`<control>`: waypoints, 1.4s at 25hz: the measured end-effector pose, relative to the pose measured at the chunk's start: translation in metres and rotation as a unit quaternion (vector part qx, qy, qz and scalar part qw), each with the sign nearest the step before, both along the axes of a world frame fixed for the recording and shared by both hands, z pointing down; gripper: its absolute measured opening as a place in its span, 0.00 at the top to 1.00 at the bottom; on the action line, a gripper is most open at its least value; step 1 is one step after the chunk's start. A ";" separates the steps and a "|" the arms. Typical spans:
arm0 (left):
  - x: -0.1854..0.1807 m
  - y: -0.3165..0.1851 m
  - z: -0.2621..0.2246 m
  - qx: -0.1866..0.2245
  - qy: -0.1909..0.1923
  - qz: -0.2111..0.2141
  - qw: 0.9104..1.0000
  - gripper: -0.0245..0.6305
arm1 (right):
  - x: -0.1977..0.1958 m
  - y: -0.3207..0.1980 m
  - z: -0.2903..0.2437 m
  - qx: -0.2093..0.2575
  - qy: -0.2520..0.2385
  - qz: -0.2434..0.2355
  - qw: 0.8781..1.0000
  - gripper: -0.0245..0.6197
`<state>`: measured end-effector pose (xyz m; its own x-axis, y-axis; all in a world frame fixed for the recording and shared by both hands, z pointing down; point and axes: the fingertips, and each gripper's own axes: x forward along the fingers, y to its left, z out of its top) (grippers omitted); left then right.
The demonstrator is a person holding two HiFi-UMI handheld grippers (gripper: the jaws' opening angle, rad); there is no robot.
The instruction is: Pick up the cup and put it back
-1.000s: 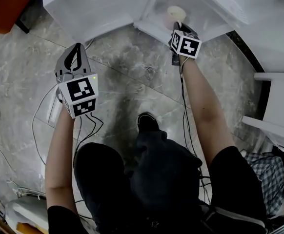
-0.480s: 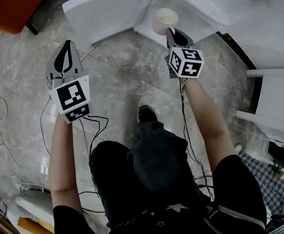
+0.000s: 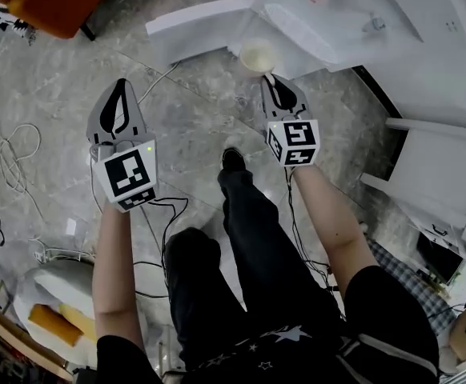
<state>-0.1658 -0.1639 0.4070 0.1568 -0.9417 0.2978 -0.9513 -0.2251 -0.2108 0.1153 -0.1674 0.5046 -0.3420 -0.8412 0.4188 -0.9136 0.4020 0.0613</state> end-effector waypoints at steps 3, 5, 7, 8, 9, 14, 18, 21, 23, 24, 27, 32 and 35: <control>0.001 0.017 -0.043 -0.013 0.013 -0.003 1.000 0.95 | -0.001 0.015 -0.048 -0.001 0.003 0.004 1.000 0.90; 0.003 0.028 -0.073 -0.017 0.014 -0.001 1.000 0.95 | -0.001 0.022 -0.082 0.002 0.006 0.006 1.000 0.90; 0.005 0.040 -0.101 -0.020 0.016 0.000 1.000 0.95 | -0.001 0.029 -0.115 0.008 0.004 0.009 1.000 0.90; 0.006 0.046 -0.115 -0.022 0.020 -0.001 1.000 0.95 | 0.000 0.033 -0.132 0.011 0.002 0.011 1.000 0.90; 0.008 0.053 -0.127 -0.024 0.026 -0.003 0.999 0.95 | 0.001 0.038 -0.147 0.014 -0.001 0.014 1.000 0.90; 0.025 0.092 -0.179 -0.035 0.059 -0.001 0.998 0.95 | 0.011 0.068 -0.211 0.019 -0.020 0.042 0.999 0.90; 0.042 0.129 -0.213 -0.038 0.071 0.012 0.997 0.95 | 0.020 0.098 -0.262 0.037 -0.025 0.061 0.997 0.90; 0.051 0.164 -0.230 -0.046 0.074 0.026 0.996 0.95 | 0.029 0.132 -0.293 0.045 -0.033 0.080 0.995 0.90; 0.053 0.187 -0.237 -0.054 0.079 0.033 0.995 0.95 | 0.033 0.159 -0.307 0.047 -0.037 0.091 0.994 0.90; 0.052 0.197 -0.239 -0.060 0.083 0.035 0.994 0.95 | 0.034 0.172 -0.313 0.047 -0.038 0.094 0.994 0.90; 0.050 0.226 -0.244 -0.085 0.110 0.038 0.990 0.95 | 0.034 0.209 -0.327 0.047 -0.041 0.103 0.993 0.90; 0.056 0.263 -0.250 -0.108 0.128 0.059 0.984 0.95 | 0.041 0.255 -0.342 0.047 -0.048 0.131 0.989 0.90; 0.050 0.270 -0.256 -0.108 0.126 0.059 0.984 0.95 | 0.038 0.267 -0.349 0.051 -0.046 0.134 0.989 0.90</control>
<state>-0.1161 0.1057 0.1515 0.3559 -0.8319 0.4258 -0.9318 -0.3508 0.0934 0.1531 0.0998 0.1560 -0.1330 -0.9431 0.3048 -0.9902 0.1399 0.0010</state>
